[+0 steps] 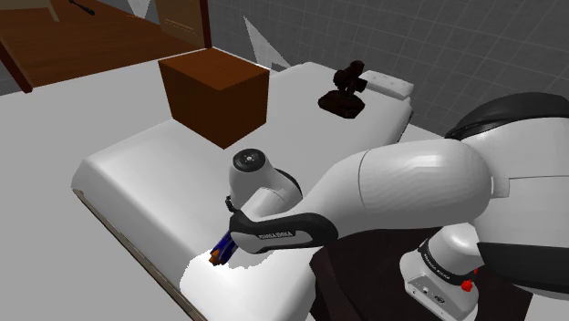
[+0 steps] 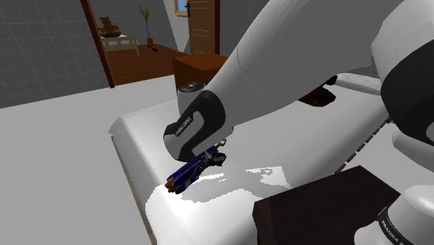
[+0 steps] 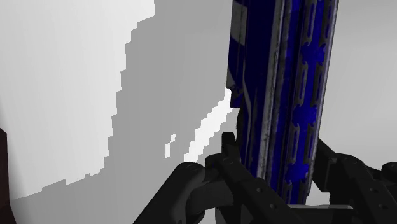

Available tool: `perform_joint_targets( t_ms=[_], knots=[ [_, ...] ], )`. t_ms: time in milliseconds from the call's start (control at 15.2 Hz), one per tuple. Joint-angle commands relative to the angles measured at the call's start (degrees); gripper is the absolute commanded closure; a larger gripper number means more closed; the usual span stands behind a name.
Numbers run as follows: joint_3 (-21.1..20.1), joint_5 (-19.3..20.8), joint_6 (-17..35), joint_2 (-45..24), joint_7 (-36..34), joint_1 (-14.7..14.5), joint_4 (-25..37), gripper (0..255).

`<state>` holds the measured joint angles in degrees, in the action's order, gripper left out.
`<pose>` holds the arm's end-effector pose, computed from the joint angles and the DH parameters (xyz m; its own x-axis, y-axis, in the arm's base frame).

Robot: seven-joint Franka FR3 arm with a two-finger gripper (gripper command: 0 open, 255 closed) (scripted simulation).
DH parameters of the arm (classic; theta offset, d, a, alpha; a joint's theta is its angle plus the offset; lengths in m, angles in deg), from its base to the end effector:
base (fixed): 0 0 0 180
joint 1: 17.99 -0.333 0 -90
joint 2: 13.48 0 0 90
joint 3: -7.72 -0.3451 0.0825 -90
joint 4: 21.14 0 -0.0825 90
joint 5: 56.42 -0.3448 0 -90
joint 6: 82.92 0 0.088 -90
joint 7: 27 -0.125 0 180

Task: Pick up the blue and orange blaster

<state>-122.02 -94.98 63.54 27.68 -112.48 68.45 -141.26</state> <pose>0.4050 0.4036 0.2281 0.3908 -0.9109 0.1321 -0.9042 -0.4068 -0.1299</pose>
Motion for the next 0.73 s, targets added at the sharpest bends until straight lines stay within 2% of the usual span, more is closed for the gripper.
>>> perform_joint_targets(
  t_ms=[0, 198, 660],
  knots=[
    [-0.1, 0.0, 0.0, 0.1, 0.0, 0.0, 0.0, 255],
    [-0.1, 0.0, 0.0, 0.1, 0.0, 0.0, 0.1, 255],
    [4.9, 3.7, -3.3, -3.4, -1.9, -3.7, -0.7, 255]
  ],
)
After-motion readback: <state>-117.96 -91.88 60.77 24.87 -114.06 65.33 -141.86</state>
